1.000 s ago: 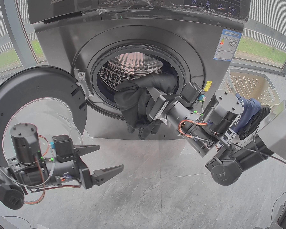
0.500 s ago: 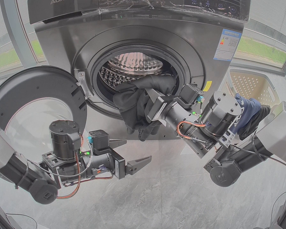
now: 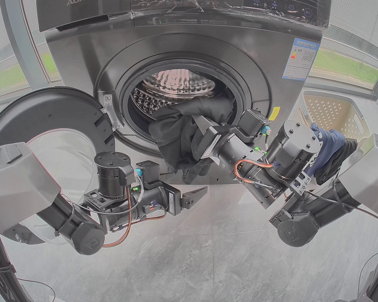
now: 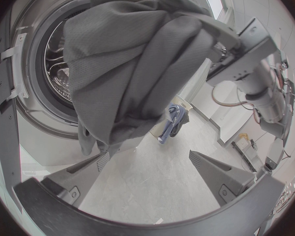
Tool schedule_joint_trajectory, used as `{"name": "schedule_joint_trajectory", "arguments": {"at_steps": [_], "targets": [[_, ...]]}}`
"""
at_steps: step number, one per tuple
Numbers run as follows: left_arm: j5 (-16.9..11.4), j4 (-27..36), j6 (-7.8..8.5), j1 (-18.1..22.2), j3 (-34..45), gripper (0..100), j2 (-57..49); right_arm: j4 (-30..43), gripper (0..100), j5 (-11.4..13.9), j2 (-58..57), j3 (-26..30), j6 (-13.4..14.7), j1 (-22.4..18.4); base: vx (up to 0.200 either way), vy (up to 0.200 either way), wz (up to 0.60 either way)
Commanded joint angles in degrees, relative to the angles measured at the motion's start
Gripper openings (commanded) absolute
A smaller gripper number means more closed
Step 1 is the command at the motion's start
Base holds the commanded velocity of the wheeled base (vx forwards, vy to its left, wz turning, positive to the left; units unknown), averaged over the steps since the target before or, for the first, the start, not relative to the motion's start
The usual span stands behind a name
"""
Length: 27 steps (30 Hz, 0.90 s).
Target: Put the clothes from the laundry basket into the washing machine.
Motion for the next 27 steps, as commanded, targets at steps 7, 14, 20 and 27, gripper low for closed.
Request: {"name": "schedule_joint_trajectory", "arguments": {"at_steps": [7,14,20,27], "targets": [[0.80,-0.07,-2.32,2.18,-6.70,100,3.60,-0.01,0,-0.01,-0.04,0.01,0.00,0.66,0.000,0.000,0.00],[2.20,-0.25,-3.55,2.80,-8.89,100,3.25,-0.10,0,-0.01,0.05,0.10,0.00,0.75,0.000,0.000,0.00],[3.08,-1.56,-3.55,2.54,-8.89,100,3.33,-0.27,0,-0.01,0.05,0.89,0.00,0.75,0.000,0.000,0.00],[4.40,-3.50,-3.55,2.01,-8.37,0,2.98,-0.89,0,-0.01,0.23,1.51,-0.18,0.75,0.000,0.000,0.00]]}}
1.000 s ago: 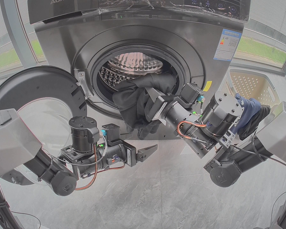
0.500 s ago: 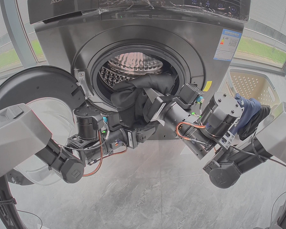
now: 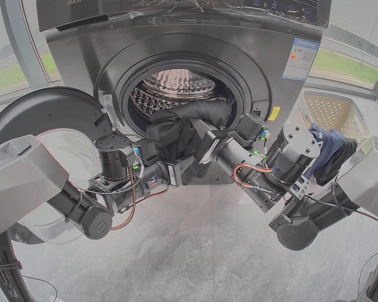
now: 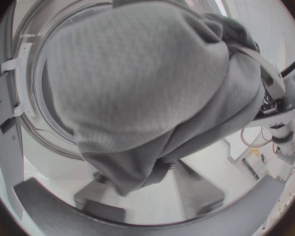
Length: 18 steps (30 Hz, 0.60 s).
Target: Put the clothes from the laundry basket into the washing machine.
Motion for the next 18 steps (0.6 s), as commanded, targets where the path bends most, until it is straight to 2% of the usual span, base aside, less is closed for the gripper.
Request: {"name": "schedule_joint_trajectory", "arguments": {"at_steps": [1,9,11,18], "targets": [[0.05,-0.26,-0.02,-0.31,0.52,0,-0.76,0.01,0,0.01,0.16,0.41,-0.01,0.01,0.000,0.000,0.00],[0.40,-1.14,-0.02,-4.79,7.47,0,-7.35,0.10,0,0.01,0.69,0.59,-0.27,0.01,0.000,0.000,0.00],[0.40,-1.14,-0.02,-6.55,11.25,0,-10.52,0.10,0,0.01,1.13,1.20,-0.45,0.01,0.000,0.000,0.00],[0.22,-1.14,0.25,-8.66,21.88,0,-21.07,-0.25,0,0.10,0.52,9.90,-0.62,0.80,0.000,0.000,0.00]]}}
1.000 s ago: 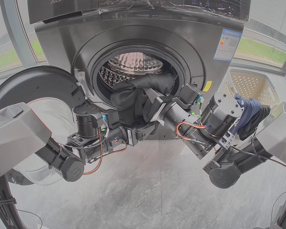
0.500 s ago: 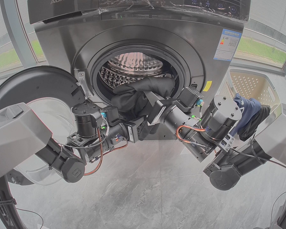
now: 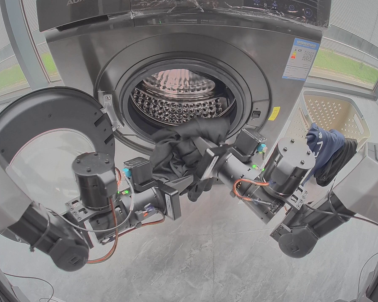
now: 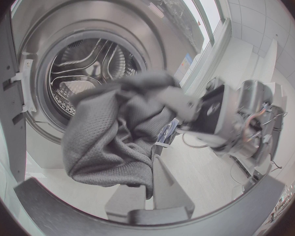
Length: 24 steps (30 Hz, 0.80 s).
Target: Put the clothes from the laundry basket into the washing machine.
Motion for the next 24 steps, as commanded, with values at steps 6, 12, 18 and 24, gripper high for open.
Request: {"name": "schedule_joint_trajectory", "arguments": {"at_steps": [6,12,18,24], "targets": [[-0.61,-0.74,0.19,-2.03,11.40,0,-13.64,-3.26,0,0.07,-0.30,10.43,-0.14,2.36,0.000,0.000,0.00],[-0.34,-5.49,0.10,-1.42,14.48,0,-13.99,-4.58,100,0.07,-0.39,10.78,0.04,3.24,0.000,0.000,0.00],[0.18,-11.38,0.71,2.19,13.95,0,-12.06,-4.06,100,0.07,-3.12,15.35,0.04,2.80,0.000,0.000,0.00],[1.68,-11.55,0.54,3.42,10.70,0,-11.62,-4.23,100,0.16,-3.82,22.82,-0.05,2.97,0.000,0.000,0.00]]}}
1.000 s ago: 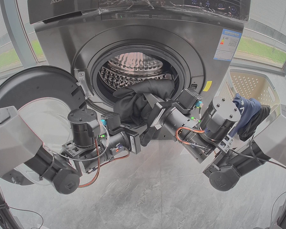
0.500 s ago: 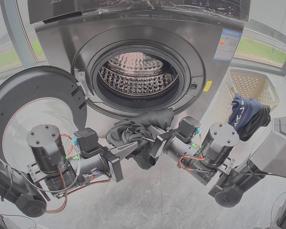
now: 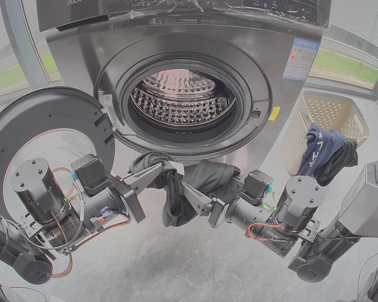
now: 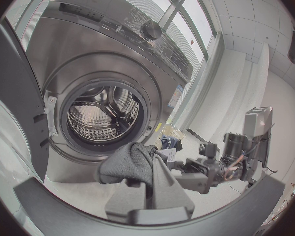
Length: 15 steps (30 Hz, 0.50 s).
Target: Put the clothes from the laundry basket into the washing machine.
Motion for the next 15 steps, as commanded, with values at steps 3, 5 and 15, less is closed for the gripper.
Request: {"name": "schedule_joint_trajectory", "arguments": {"at_steps": [3,5,15], "targets": [[1.13,-0.70,-0.12,1.82,-3.35,0,1.18,-0.32,100,0.20,-0.70,7.32,0.06,0.53,0.000,0.000,0.00],[1.21,-0.78,-0.12,1.82,-3.52,0,1.27,-0.32,100,0.20,0.53,8.02,0.06,0.88,0.000,0.000,0.00],[1.92,-0.96,-0.21,1.82,-4.49,0,1.27,-0.41,100,0.47,2.73,11.27,0.06,3.17,0.000,0.000,0.00]]}}
